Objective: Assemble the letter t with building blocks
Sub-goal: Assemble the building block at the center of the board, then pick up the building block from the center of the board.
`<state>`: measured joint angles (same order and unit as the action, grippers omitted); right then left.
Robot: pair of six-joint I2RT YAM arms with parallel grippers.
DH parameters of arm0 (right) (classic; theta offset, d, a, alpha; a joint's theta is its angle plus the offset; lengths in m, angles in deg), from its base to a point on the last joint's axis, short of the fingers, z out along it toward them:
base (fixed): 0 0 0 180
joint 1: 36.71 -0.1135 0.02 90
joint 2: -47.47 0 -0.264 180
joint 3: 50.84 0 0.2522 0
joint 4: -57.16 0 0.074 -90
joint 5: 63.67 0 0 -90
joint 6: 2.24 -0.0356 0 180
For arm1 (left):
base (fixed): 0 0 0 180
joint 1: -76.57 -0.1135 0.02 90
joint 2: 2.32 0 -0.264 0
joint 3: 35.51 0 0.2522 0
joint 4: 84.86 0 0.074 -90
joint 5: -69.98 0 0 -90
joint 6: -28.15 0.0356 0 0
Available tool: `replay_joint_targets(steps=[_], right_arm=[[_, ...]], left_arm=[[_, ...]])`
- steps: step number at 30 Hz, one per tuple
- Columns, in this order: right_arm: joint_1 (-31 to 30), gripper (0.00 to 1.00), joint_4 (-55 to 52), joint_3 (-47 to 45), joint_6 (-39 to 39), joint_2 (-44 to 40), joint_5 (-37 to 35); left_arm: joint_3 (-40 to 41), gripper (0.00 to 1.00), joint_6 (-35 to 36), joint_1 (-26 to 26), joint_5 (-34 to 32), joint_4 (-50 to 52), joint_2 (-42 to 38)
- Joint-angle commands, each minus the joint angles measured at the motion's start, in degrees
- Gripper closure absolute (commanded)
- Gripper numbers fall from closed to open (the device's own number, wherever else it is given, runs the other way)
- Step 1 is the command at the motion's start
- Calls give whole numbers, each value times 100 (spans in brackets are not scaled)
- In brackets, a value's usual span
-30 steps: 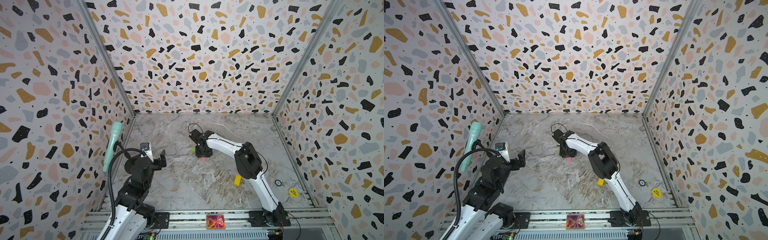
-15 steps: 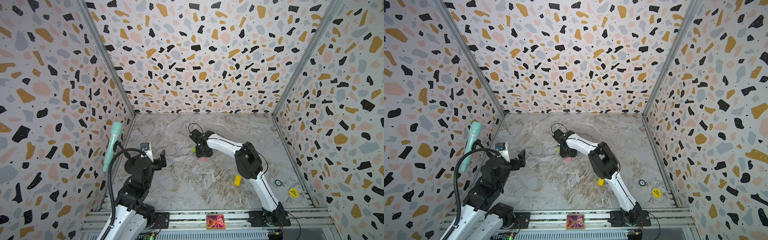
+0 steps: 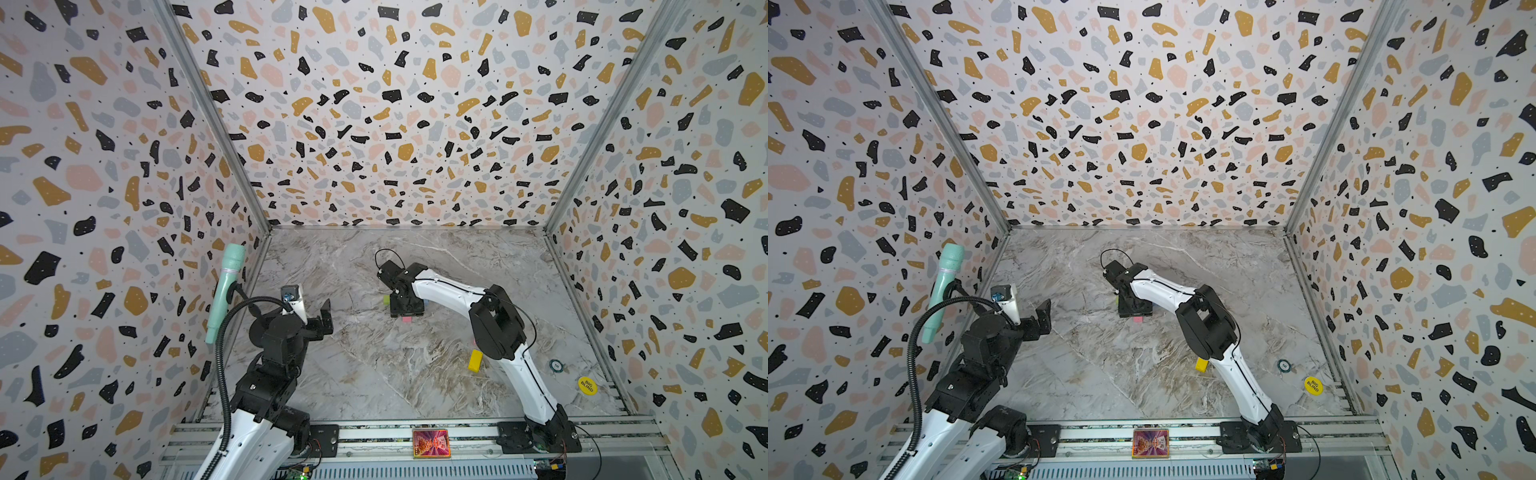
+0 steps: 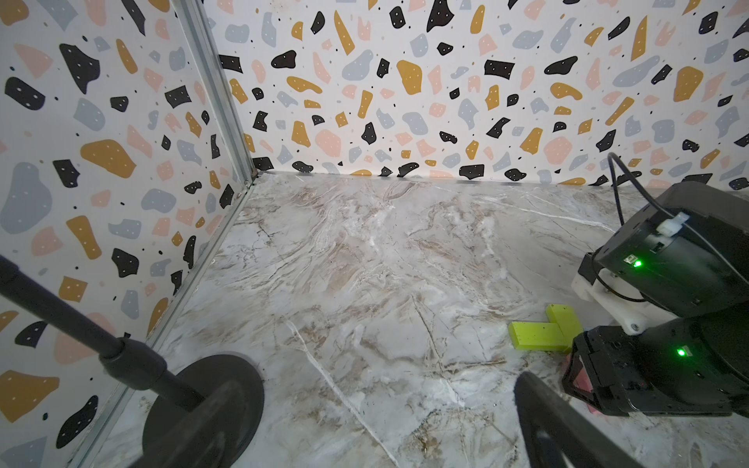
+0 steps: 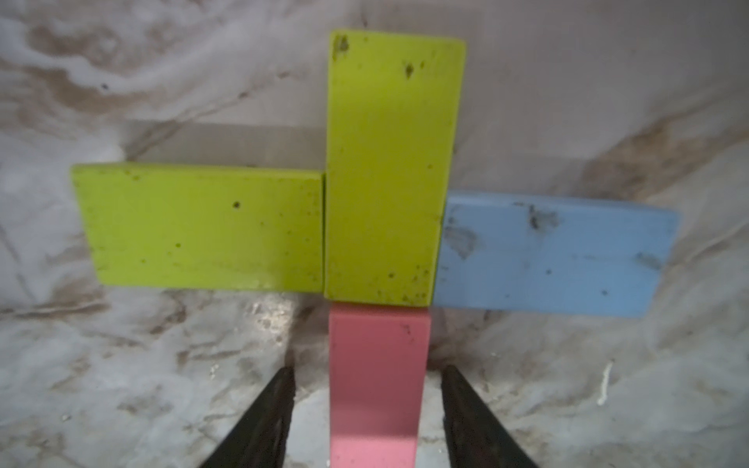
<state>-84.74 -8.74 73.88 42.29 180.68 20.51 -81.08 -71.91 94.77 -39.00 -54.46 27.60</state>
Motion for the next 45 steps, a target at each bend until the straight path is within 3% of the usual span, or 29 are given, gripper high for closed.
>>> replay_joint_targets(steps=[1,6,8,13,17,21,24,30,35,41,45], right_arm=[[-82,38,-339,4,73,-479,-79],[-191,38,-529,-28,115,-826,-164],[-227,32,-535,-97,195,-1035,-217],[-259,29,-420,-492,838,-1771,-265],[-258,30,-550,-1169,1658,-2413,-459],[-173,30,-826,-2045,2006,-3018,-1126],[110,31,-874,-2702,2277,-3441,-1227],[382,32,-397,-3606,4020,-4308,-1104],[411,32,56,-4443,5508,-4931,-1699],[1412,33,274,-4733,5949,-5170,-987],[1724,39,530,-5210,6832,-5305,-967]], left_arm=[[0,1,44,31,35,-189,-12],[3,1,42,35,50,-189,6],[1,1,48,35,46,-197,17],[2,1,42,34,42,-184,76],[-9,1,45,35,61,-185,94],[-8,1,46,35,63,-186,92],[-2,1,46,30,71,-184,91],[0,0,56,30,100,-197,90],[1,1,52,35,96,-197,98],[0,1,54,35,70,-186,102],[9,1,57,35,80,-198,117]])
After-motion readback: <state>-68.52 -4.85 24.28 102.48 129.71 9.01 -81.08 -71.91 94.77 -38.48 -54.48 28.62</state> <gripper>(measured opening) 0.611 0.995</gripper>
